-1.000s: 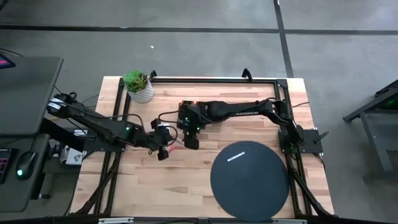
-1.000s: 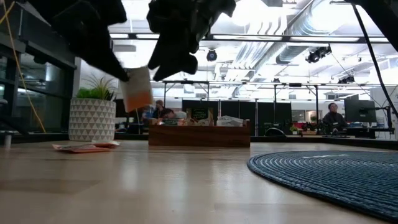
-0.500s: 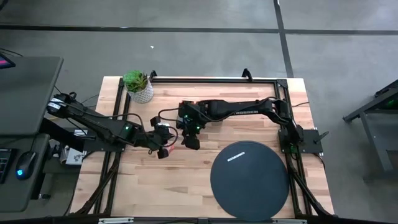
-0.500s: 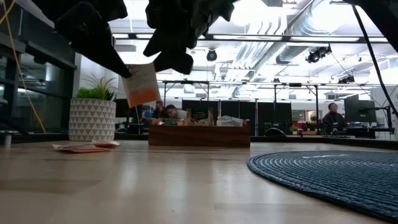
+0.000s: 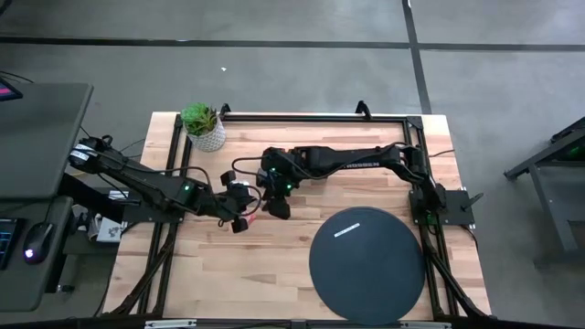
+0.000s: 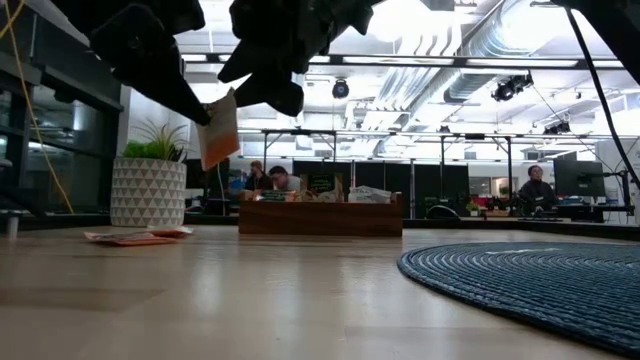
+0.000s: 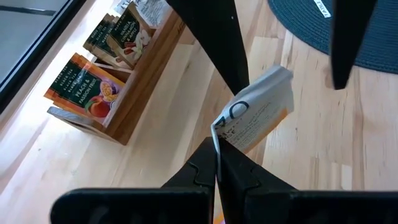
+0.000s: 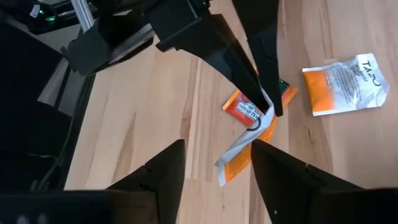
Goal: Pick & Place Tea
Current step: Put the white orange tea sachet into the right section of the wooden organizer
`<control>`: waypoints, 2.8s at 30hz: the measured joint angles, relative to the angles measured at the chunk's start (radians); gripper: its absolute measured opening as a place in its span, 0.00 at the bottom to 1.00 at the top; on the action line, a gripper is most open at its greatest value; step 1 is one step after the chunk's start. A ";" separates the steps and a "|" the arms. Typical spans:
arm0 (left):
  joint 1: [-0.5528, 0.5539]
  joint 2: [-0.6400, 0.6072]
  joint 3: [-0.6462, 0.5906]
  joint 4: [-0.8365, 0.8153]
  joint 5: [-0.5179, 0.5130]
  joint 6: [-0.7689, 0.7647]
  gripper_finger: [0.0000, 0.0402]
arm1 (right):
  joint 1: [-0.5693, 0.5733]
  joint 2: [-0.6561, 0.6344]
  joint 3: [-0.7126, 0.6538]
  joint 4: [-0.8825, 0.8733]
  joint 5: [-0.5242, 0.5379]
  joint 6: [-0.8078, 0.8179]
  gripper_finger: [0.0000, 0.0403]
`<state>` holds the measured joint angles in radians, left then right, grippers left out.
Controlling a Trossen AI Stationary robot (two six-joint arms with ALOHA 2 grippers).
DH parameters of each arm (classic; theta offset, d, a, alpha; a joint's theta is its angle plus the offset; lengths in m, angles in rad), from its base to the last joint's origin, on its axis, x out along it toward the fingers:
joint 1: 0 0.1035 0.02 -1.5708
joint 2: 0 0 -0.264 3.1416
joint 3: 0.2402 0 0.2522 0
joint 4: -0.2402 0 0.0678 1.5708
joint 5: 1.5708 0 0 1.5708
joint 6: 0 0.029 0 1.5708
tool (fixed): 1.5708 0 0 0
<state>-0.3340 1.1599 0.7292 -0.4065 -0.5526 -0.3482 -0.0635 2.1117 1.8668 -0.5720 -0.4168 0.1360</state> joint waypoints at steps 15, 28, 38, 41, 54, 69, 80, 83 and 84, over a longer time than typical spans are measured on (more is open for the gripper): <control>0.000 0.000 0.000 0.000 -0.004 -0.023 0.00 | 0.000 0.000 0.000 -0.016 0.087 0.007 0.03; 0.000 0.001 -0.001 0.001 -0.016 -0.023 0.04 | 0.012 0.000 0.000 -0.036 0.182 -0.049 0.00; 0.000 0.001 -0.001 0.018 -0.016 -0.027 0.40 | 0.012 0.000 0.000 -0.113 0.260 -0.061 0.00; 0.000 0.000 -0.001 0.007 -0.016 -0.055 0.49 | 0.010 0.000 0.000 -0.162 0.281 -0.068 0.00; 0.001 -0.067 -0.004 -0.161 -0.044 -0.195 0.55 | -0.036 -0.024 0.000 -0.369 0.243 -0.154 0.00; 0.001 -0.127 -0.076 -0.177 -0.067 -0.286 0.55 | -0.216 -0.169 0.001 -0.450 0.265 -0.233 0.00; 0.001 -0.131 -0.076 -0.187 -0.093 -0.336 0.55 | -0.333 -0.253 -0.234 -0.304 0.223 -0.317 0.00; 0.001 -0.132 -0.076 -0.185 -0.094 -0.341 0.55 | -0.342 -0.302 -0.343 -0.205 0.220 -0.317 0.00; 0.001 -0.131 -0.076 -0.187 -0.094 -0.342 0.55 | -0.343 -0.321 -0.382 -0.172 0.218 -0.310 0.00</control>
<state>-0.3328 1.0284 0.6529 -0.5938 -0.6462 -0.6899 -0.4067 1.7904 1.4852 -0.7443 -0.1988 -0.1741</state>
